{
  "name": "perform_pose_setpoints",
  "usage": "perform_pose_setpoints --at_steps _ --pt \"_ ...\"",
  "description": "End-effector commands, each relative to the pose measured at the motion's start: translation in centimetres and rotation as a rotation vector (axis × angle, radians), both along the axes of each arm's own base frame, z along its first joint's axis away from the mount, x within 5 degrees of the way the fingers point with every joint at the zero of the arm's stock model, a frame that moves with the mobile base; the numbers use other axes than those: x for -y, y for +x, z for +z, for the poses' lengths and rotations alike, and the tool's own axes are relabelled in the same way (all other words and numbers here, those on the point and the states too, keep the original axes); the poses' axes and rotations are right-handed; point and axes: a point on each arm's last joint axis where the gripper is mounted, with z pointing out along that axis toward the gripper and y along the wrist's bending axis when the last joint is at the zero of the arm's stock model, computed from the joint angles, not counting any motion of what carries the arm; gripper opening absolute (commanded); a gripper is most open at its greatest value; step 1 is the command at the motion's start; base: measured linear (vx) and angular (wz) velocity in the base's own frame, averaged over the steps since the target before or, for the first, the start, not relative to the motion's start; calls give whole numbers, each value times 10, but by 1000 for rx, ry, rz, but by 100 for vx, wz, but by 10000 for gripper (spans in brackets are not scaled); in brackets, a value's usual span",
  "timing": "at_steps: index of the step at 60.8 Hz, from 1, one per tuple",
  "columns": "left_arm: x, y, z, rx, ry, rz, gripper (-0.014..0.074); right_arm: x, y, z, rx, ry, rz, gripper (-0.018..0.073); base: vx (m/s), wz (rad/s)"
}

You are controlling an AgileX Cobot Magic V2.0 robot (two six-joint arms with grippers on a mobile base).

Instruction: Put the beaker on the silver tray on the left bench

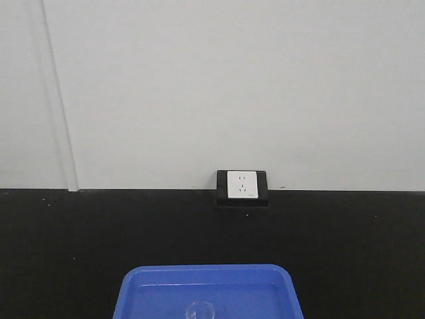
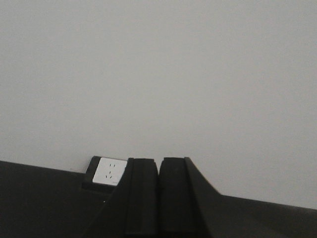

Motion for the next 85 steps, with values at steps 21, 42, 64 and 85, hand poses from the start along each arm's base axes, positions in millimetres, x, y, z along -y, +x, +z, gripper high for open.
perform_pose_setpoints --at_steps 21,42,64,85 --pt "1 2 0 63 -5 -10 1 -6 60 -15 -51 0 33 36 0 0" --pt "1 2 0 63 -5 -10 1 -6 61 -16 -57 0 32 524 0 0" --pt "1 2 0 63 -5 -10 1 -36 71 -32 -150 85 178 711 0 0" --pt "1 2 0 63 -5 -10 1 -137 95 -128 -441 -25 549 640 0 0"
